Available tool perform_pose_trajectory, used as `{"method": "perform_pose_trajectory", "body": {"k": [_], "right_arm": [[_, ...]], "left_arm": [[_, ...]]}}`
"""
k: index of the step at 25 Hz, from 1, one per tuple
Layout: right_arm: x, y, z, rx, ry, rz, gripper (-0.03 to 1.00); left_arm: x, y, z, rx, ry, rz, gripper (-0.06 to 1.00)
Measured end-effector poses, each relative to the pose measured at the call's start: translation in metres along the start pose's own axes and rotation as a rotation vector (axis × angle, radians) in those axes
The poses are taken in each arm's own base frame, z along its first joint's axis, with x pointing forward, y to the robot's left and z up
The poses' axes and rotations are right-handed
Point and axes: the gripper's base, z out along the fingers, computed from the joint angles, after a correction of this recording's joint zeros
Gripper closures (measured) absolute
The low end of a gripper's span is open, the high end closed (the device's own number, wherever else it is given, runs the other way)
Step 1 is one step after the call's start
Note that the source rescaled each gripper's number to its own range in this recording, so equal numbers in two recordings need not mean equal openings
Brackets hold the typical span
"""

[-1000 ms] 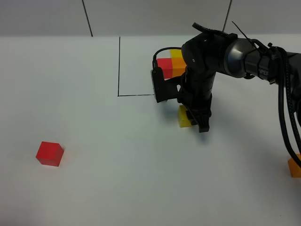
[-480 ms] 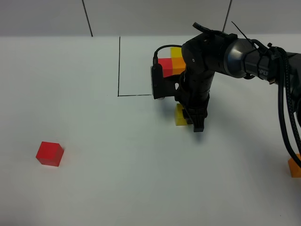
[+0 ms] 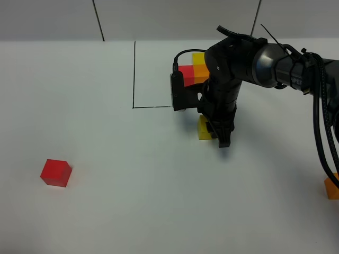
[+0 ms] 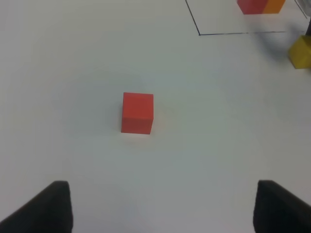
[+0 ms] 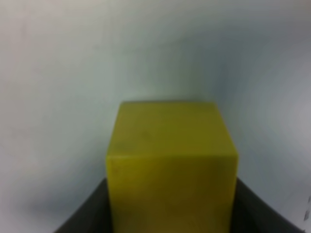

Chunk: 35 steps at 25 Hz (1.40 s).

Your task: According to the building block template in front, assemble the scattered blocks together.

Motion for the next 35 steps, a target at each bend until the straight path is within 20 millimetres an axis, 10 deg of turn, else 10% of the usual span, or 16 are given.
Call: {"method": "perform_pose_trajectory", "body": {"k": [7,17,27,35], "right_arm": [[0.0,0.0,0.0,0.0,0.0,0.001,0.92],[0.002,-0.006,-0.007,0.025,0.043,0.072,0.54],[0.013,-0.009,-0.056,0.056,0.133,0.47,0.01],[0.015,0.001,-0.1,0.021,0.061,0.622,-0.03]], "left_arm": [[0.0,0.0,0.0,0.0,0.0,0.0,0.29],[0.0,0.0,0.0,0.0,0.0,0.0,0.29],[0.0,0.0,0.0,0.0,0.0,0.001,0.29],[0.0,0.0,0.0,0.0,0.0,0.001,0.29]]}}
